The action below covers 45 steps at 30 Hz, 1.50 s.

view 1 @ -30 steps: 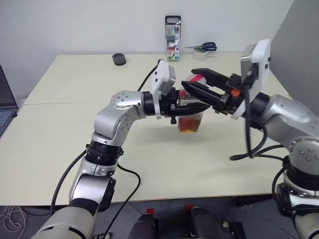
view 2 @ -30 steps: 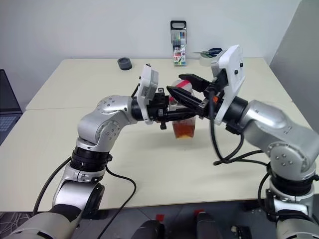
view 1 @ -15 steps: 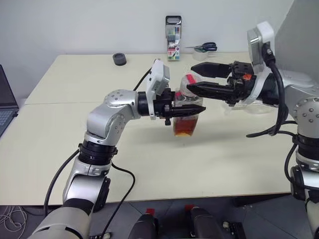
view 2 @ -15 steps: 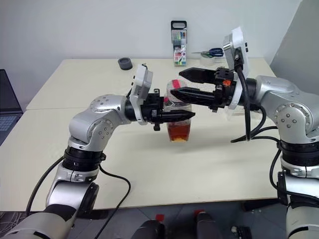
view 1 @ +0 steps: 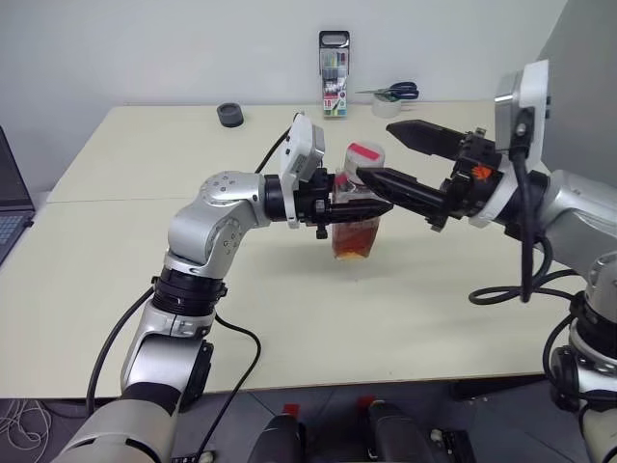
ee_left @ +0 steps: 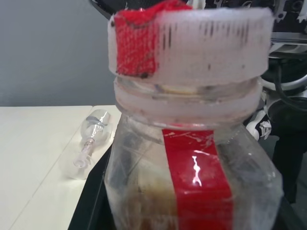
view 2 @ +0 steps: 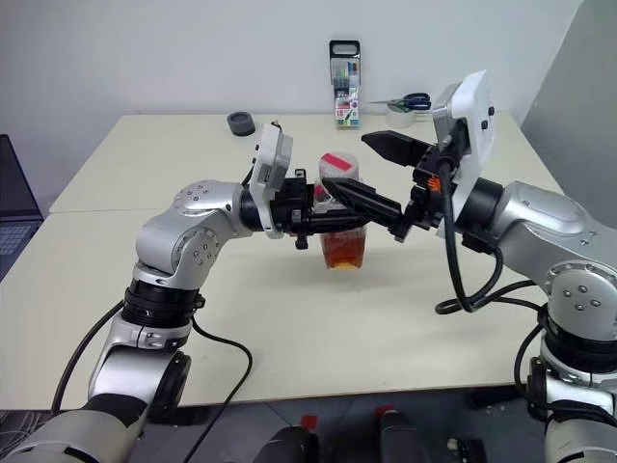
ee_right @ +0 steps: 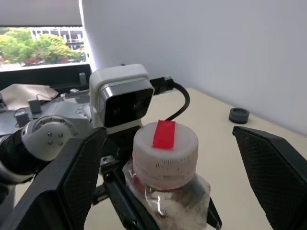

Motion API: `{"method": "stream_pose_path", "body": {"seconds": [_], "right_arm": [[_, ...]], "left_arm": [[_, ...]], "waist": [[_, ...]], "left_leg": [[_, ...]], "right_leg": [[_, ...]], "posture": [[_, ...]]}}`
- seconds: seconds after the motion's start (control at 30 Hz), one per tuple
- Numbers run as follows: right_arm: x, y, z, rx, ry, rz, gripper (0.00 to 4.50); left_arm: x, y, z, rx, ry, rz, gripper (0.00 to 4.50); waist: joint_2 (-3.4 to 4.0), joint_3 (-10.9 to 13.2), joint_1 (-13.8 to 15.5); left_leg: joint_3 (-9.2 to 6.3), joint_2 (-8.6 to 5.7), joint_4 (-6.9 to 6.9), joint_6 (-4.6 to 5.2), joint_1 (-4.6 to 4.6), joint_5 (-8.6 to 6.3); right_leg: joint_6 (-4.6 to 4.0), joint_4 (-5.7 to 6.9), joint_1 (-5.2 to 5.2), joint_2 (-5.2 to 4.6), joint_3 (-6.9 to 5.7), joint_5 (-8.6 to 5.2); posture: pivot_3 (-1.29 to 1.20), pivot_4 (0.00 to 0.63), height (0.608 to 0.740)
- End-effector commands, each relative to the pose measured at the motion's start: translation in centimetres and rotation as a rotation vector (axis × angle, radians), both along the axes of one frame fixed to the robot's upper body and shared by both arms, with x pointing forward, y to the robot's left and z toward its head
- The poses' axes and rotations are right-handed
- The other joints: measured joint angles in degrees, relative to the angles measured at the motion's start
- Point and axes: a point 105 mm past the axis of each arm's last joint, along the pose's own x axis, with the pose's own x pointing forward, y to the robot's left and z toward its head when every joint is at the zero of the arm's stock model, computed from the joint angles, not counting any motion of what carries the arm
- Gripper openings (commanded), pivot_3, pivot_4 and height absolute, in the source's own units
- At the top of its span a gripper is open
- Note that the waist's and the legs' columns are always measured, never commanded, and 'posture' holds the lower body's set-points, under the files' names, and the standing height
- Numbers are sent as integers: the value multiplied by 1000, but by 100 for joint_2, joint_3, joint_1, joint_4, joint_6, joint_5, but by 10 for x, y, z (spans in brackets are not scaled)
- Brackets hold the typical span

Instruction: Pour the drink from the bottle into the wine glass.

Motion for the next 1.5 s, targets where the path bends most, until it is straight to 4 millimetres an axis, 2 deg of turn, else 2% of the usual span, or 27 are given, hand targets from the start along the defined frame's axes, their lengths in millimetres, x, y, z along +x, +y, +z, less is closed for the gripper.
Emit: {"method": "stream_pose_path", "body": {"seconds": [0.03,0.17,0.5,0.93,1.5], "right_arm": [[-3,6,11,31,-68,-27,4474],[2,10,8,25,-77,-52,4474],[8,3,5,15,-83,-88,4474],[1,-8,3,-5,-63,-89,4474],[0,-20,-3,-24,-41,-125,4474]], "left_arm": [[-3,-3,18,-30,-74,-14,1767],[-2,-5,19,-33,-79,-17,1767],[-2,-5,20,-36,-81,-13,1767],[-2,-3,18,-38,-77,-4,1767],[-3,-3,17,-40,-76,-6,1767]], "waist": [[0,0,-1],[0,0,-2],[0,0,-2],[0,0,-1],[0,0,0]], "left_leg": [[1,0,0,0,0,0],[1,0,0,0,-1,0],[3,1,0,1,0,0],[3,1,0,1,0,-1],[5,1,0,2,0,-1]], "right_leg": [[0,0,0,0,0,0],[0,-1,-1,0,-1,0],[0,0,-1,4,-2,0],[0,0,-1,5,-2,0],[1,0,-1,6,-2,0]], "posture": [[0,150,740],[0,150,740],[0,150,740],[0,150,740],[0,150,740]]}}
